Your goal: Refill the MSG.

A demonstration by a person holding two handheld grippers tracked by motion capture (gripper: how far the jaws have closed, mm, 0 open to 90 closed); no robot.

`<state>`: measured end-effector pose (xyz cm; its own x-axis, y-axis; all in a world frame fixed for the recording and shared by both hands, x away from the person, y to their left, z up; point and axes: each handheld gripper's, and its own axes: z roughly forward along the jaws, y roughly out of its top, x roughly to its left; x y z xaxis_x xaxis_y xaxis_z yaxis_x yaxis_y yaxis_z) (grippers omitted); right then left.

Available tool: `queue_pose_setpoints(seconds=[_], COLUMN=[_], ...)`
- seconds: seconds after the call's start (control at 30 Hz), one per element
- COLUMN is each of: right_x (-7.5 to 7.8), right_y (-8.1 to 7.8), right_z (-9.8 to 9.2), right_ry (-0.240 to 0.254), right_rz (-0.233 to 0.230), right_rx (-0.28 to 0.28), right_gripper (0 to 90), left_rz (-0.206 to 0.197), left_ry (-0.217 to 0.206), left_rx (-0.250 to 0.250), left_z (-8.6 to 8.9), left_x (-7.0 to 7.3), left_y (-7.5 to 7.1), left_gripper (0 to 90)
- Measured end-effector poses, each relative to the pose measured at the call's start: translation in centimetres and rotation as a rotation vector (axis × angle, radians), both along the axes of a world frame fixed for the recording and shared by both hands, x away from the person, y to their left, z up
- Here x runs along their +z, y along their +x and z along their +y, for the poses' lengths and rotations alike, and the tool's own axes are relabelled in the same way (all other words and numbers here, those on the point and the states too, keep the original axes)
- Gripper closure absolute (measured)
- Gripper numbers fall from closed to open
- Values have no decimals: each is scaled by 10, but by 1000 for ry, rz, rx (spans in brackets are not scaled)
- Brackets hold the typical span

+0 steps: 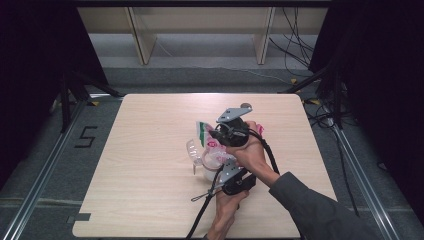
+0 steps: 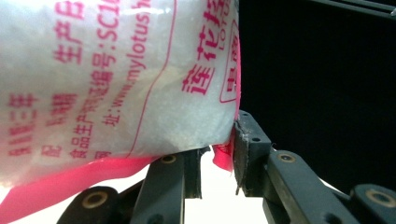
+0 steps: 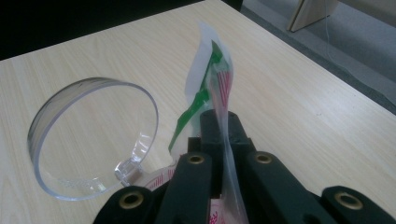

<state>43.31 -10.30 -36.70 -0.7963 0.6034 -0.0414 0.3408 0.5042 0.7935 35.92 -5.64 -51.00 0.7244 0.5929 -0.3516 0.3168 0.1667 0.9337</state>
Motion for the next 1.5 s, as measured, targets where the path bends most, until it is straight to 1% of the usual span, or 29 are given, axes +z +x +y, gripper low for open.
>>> queue_pose_setpoints(seconds=[0.03, 0.07, 0.13, 0.17, 0.2, 0.27, 0.3, 0.37, 0.4, 0.43, 0.53, 0.7, 0.73, 0.77, 0.9, 0.97, 1.0, 1.07, 1.1, 1.17, 1.2, 1.23, 1.27, 1.3, 1.33, 1.37, 1.4, 1.43, 1.5], right_x=[0, -1, -1, 0, 0, -1, 0, 0, -1, 0, 0, 0, 0, 0, 1, 0, 1, 2, 2, 2, 2, 2, 2, 2, 2, 2, 2, 2, 2], right_y=[0, 1, 1, 1, 1, 1, 0, 1, 2, 2, 1, 1, 1, 1, 2, 2, 2, 2, 3, 2, 2, 1, 2, 2, 2, 0, 1, 1, 1], right_z=[-1, -1, -1, -1, -1, -1, -1, -1, -2, -3, -3, -3, -3, -3, -3, -2, -2, -2, -3, -2, -2, -2, -2, -2, -1, 0, 0, 0, 0], right_ry=[1, 1, 3, 4, 6, 4, 6, 9, 5, 3, 3, 4, 7, -2, -3, -7, -14, -4, -9, -17, -6, 1, -7, -16, -14, -13, -14, -13, -20], right_rz=[-3, -6, -2, -1, 0, -1, 5, -1, -12, -7, 11, 1, 13, 3, -14, -23, -23, -10, -18, -17, -10, -17, -11, -25, -36, -15, -36, -29, -29], right_rx=[-5, -9, -13, -12, -11, -11, -13, -8, 4, 3, -13, -3, -14, -3, 9, 12, 18, 5, 13, 12, -1, -13, -3, 12, 4, -8, -5, -7, -1], right_gripper=[900, 900, 900, 900, 900, 900, 900, 900, 900, 900, 900, 900, 900, 900, 900, 900, 900, 900, 900, 900, 900, 900, 900, 900, 900, 900, 900, 900, 900], left_rz=[2, 18, 10, 1, 19, 19, 12, 19, 14, -2, -3, -3, -4, -6, -4, 6, 6, 8, -4, -9, 11, 9, 6, 11, 12, 8, 5, -4, -5], left_ry=[-1, 23, 7, -7, 25, 24, 22, 30, 26, 6, 10, 9, 8, 7, 6, 30, 22, 24, 0, -7, 24, 22, 15, 22, 18, 11, 1, -18, -17], left_rx=[-2, 7, 6, -9, 6, 13, 4, 13, 10, -8, -8, -7, -7, -8, -4, 5, 8, 5, -4, -10, 6, 4, 2, 4, 3, -1, -4, -14, -12], left_z=[0, 1, 0, -1, 0, 0, 0, 0, 0, -1, -1, -1, -1, -1, -1, -1, -1, -1, -2, -3, -1, -1, -2, -1, -1, -1, -1, -2, -2], left_x=[0, 2, 1, 0, 2, 2, 2, 2, 2, 0, 0, 0, 1, 1, 2, 4, 3, 4, 3, 3, 4, 4, 4, 5, 5, 5, 5, 4, 4], left_y=[0, -1, -1, 1, -1, -1, -1, -2, -1, 0, 0, 0, 0, 0, 1, -1, 0, 0, 1, 2, 0, 1, 1, 0, 0, 0, 0, 2, 1], left_gripper=[741, 741, 741, 741, 741, 741, 741, 741, 741, 741, 741, 742, 742, 742, 742, 742, 742, 742, 743, 742, 742, 742, 742, 742, 742, 742, 742, 742, 741])
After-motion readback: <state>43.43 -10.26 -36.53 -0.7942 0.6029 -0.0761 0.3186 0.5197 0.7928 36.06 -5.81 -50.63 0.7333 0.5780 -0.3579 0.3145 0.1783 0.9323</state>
